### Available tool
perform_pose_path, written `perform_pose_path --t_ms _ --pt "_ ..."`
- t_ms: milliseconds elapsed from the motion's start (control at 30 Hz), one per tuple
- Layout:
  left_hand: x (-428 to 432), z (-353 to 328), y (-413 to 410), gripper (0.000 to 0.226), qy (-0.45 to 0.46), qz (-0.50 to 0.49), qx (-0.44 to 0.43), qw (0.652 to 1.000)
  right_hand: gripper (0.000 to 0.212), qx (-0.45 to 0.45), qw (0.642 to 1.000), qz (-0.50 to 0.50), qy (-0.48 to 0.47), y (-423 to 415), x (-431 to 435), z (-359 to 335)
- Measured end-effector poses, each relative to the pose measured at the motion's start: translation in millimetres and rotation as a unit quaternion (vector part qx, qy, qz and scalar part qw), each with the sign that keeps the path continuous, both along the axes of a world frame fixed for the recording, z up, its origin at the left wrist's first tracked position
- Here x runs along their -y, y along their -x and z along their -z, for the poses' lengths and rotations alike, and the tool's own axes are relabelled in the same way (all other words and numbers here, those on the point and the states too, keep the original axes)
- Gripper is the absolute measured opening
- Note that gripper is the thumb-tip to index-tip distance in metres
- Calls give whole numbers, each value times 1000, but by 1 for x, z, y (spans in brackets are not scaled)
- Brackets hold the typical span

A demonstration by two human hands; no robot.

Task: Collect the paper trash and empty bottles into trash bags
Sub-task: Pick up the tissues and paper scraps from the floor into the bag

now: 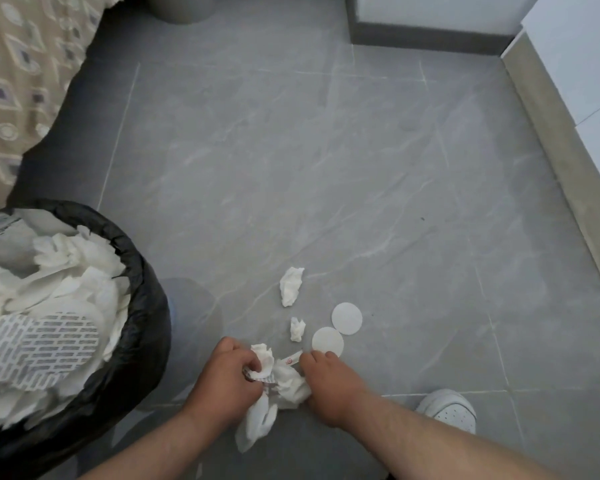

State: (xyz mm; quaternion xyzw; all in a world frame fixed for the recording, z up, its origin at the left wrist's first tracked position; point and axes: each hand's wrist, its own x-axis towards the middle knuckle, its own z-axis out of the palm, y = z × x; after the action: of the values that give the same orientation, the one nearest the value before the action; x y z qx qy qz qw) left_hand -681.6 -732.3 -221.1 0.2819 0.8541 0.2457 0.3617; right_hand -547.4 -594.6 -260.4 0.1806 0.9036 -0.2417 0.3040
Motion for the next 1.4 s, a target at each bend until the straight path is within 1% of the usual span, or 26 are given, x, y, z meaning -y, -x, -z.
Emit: perform_pose_path --t_ms 67,167,267,400,500,533,600,667,767,800,867,933,967,1033,1067,1100,1133,1167,1200,1233,1300,1333,1367,1400 --pt "-7 -14 9 39 -3 12 -13 1000 42 3 999 32 12 1 -2 -2" --pt "-21 -48 32 33 -7 25 -40 999 34 3 997 75 32 6 -5 -8" --pt "-29 -92 59 29 -18 31 -69 997 28 -2 996 75 40 20 -9 -26" --pt "-17 -161 93 24 -21 27 -109 993 31 -21 1000 19 -6 54 -21 -72" --pt "9 -207 118 23 -21 0 -137 990 27 -38 999 -10 -14 86 -28 -119" --pt "20 -219 125 21 -25 -16 -146 989 22 -49 999 -15 -14 97 -28 -135" --pt "45 -237 136 18 -39 -66 -153 985 5 -66 998 -2 -9 121 -25 -169" --pt "73 -246 147 15 -60 -115 -158 979 6 -81 997 14 -7 146 -14 -198" --pt "116 -239 159 18 -85 -179 -187 962 17 -106 993 50 28 176 8 -230" --pt "128 -230 162 21 -94 -198 -194 956 17 -117 989 74 54 183 15 -236" --pt "144 -206 165 29 -98 -222 -207 948 11 -133 976 125 123 197 29 -246" --pt "154 -177 165 37 -91 -235 -212 944 15 -141 958 167 187 208 44 -250" --pt "157 -164 164 36 -97 -230 -211 945 17 -141 951 176 209 213 52 -251" --pt "162 -145 163 22 -95 -191 -198 957 20 -137 949 170 229 224 69 -248" --pt "165 -138 161 32 -71 -167 -171 968 20 -134 950 162 231 229 77 -246" --pt "170 -131 160 49 -44 -133 -164 977 20 -130 953 152 227 234 85 -243" --pt "177 -128 158 61 -25 -98 -181 978 20 -126 957 140 222 238 93 -239" --pt "185 -123 158 66 -25 -72 -214 974 20 -122 960 127 216 242 101 -236" --pt "192 -125 157 66 -37 -50 -234 970 21 -121 964 113 210 245 109 -233" --pt "199 -125 158 65 -53 -40 -248 967 27 -118 967 102 203 249 116 -230" --pt "211 -130 160 67 -81 -53 -258 961 56 -90 974 97 186 256 123 -226" --pt "214 -134 161 66 -93 -73 -260 958 67 -76 979 91 167 258 122 -226" --pt "219 -135 162 65 -106 -92 -267 953 69 -77 986 66 133 261 120 -225" --pt "224 -134 163 65 -111 -108 -272 950 65 -93 993 16 75 263 117 -226"
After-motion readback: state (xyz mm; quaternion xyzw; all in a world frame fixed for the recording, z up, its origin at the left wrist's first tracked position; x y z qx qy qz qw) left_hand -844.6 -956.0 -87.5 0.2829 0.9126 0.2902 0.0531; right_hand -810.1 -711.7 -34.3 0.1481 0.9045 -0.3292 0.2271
